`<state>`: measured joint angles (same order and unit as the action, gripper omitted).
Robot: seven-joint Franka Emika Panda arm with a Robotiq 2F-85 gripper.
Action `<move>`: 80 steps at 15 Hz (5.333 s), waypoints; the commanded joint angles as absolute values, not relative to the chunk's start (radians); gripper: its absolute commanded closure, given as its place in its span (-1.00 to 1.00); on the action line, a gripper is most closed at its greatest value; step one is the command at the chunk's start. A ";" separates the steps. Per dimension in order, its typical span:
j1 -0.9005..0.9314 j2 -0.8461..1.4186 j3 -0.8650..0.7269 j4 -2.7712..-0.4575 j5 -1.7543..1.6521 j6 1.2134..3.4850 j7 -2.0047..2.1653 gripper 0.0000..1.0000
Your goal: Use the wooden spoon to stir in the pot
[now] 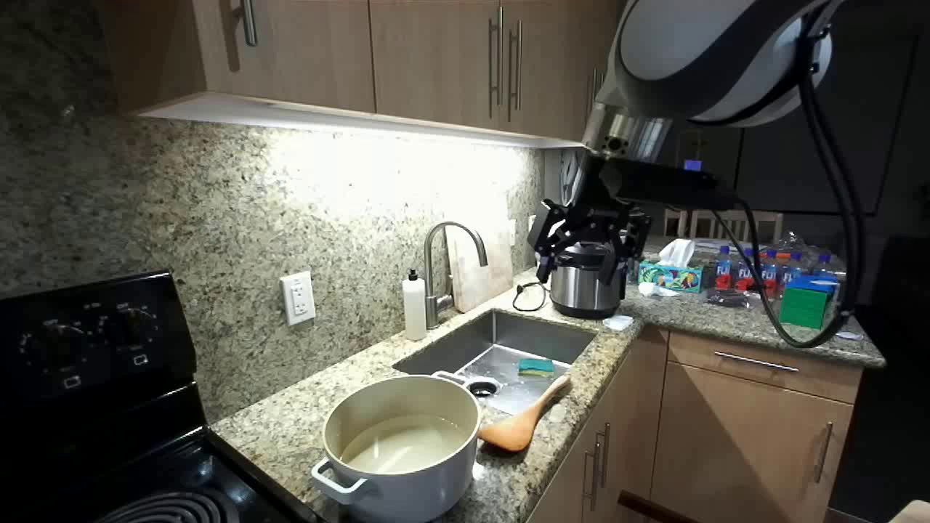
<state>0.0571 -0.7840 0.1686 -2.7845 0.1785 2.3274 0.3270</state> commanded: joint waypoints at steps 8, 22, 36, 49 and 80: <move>0.058 -0.777 0.167 -2.803 0.177 2.322 0.328 -1.00; 0.090 -0.758 0.181 -2.764 0.177 2.321 0.302 -1.00; -0.062 -0.585 0.123 -2.640 0.117 2.417 0.346 -1.00; -0.047 -0.491 0.044 -2.568 0.177 2.406 0.305 -1.00; -0.022 0.388 -0.134 -2.018 0.201 2.524 0.628 -1.00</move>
